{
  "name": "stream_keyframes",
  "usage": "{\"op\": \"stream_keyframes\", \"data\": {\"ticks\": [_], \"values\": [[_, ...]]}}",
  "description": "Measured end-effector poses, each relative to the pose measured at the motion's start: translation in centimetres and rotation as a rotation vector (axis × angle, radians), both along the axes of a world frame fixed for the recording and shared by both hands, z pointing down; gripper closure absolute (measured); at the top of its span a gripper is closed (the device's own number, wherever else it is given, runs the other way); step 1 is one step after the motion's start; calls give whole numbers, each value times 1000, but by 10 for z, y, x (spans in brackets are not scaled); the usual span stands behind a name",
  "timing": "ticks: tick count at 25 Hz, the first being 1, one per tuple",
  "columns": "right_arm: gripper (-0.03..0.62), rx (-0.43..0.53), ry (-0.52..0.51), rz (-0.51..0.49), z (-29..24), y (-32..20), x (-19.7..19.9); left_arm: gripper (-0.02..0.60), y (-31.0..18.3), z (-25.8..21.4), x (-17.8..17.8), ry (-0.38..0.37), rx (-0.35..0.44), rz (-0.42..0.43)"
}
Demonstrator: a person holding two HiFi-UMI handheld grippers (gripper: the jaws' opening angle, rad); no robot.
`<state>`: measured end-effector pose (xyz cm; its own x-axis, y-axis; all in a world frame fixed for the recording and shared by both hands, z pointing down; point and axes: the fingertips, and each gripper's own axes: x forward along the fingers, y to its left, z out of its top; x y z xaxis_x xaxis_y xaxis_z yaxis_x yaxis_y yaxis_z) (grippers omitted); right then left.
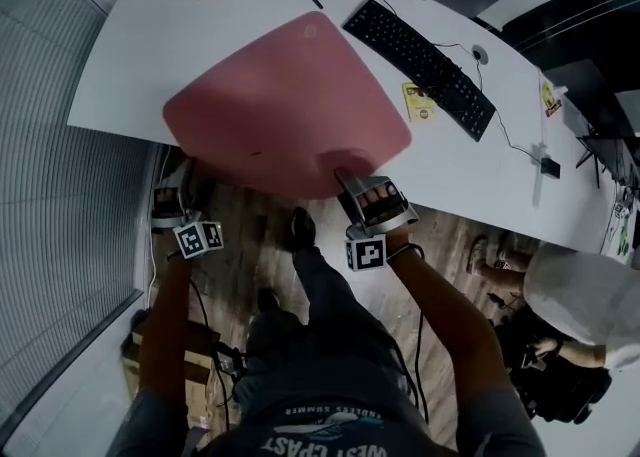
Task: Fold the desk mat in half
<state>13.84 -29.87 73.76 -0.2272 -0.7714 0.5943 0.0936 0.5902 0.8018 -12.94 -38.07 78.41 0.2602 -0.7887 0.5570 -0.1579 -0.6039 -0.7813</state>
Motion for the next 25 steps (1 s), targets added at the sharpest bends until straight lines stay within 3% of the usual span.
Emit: {"op": "stream_keyframes", "data": {"ticks": [4,7,11,14,21,25], "values": [[236,-7,-9,-46,4,-1,-6,172,3,-2,5,42,10,-16],[310,-39,-22,-74,5,4,-10,173,5,-8,10,66,12,-4],[482,-80,-86,-83,0,15,-10,173,8,-17,18,88,22,32],[543,-89,-169,-42,-16,13,-9,175,10,-25,22,99,28,52],[554,-95,-348,77,-59,-8,-6,181,11,-50,20,116,47,63],[554,-82,-399,122,-77,-22,-2,302,12,-67,23,125,59,82]]}}
